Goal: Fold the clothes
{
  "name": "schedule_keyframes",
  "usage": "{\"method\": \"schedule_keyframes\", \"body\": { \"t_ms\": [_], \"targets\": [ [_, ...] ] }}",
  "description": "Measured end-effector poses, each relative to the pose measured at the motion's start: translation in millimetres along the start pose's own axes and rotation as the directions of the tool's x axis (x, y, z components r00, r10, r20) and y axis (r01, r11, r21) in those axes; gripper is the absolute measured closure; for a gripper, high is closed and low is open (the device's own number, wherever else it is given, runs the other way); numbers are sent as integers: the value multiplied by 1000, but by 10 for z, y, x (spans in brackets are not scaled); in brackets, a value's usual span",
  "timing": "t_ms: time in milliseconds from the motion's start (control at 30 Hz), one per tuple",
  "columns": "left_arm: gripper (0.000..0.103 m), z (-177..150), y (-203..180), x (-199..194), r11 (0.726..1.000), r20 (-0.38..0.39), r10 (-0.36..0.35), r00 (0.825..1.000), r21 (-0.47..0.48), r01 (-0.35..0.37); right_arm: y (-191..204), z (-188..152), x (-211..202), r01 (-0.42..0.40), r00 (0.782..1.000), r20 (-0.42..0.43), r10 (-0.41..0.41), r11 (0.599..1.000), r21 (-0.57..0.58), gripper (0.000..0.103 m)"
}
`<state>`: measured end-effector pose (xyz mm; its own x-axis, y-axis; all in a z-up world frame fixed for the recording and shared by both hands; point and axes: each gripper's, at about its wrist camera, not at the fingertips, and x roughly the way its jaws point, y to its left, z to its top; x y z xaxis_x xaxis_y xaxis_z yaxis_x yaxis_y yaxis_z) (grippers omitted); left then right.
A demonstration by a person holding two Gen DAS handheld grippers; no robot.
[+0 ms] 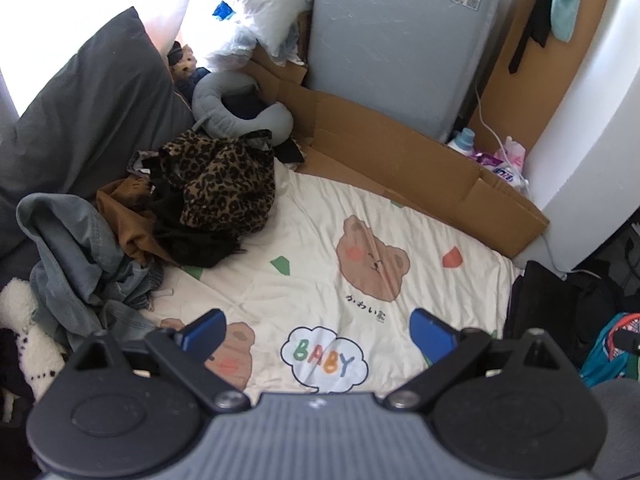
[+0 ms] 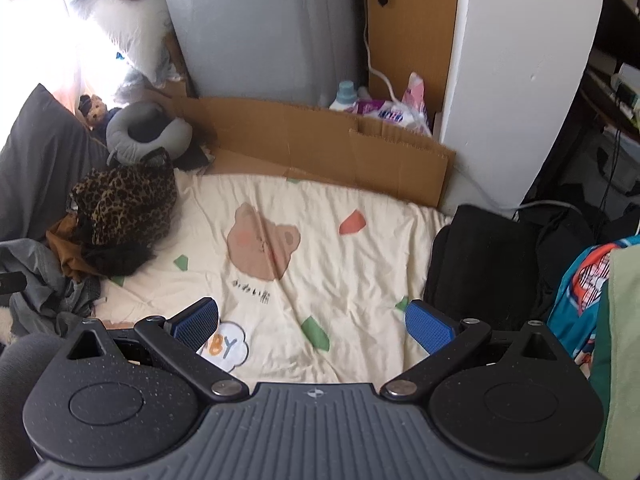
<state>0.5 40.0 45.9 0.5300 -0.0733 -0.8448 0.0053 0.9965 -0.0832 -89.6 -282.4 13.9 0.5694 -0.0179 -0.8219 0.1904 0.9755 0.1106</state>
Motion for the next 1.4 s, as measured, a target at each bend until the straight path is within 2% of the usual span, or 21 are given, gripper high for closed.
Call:
{"method": "schedule_keyframes", "body": {
  "t_ms": [300,800,1400],
  "targets": [
    [4,122,181,38,1000,8,15,1000,-10,-15,86,135,1,-25,999,29,24,1000,9,0],
    [4,327,448,276,1000,33,7,999,28,-8,201,328,349,-66,997,47,67,998,-10,0],
    [3,544,924,753,999,44,20,999,-40,-18,313,768,638,-92,995,34,92,996,-20,0]
  ]
}}
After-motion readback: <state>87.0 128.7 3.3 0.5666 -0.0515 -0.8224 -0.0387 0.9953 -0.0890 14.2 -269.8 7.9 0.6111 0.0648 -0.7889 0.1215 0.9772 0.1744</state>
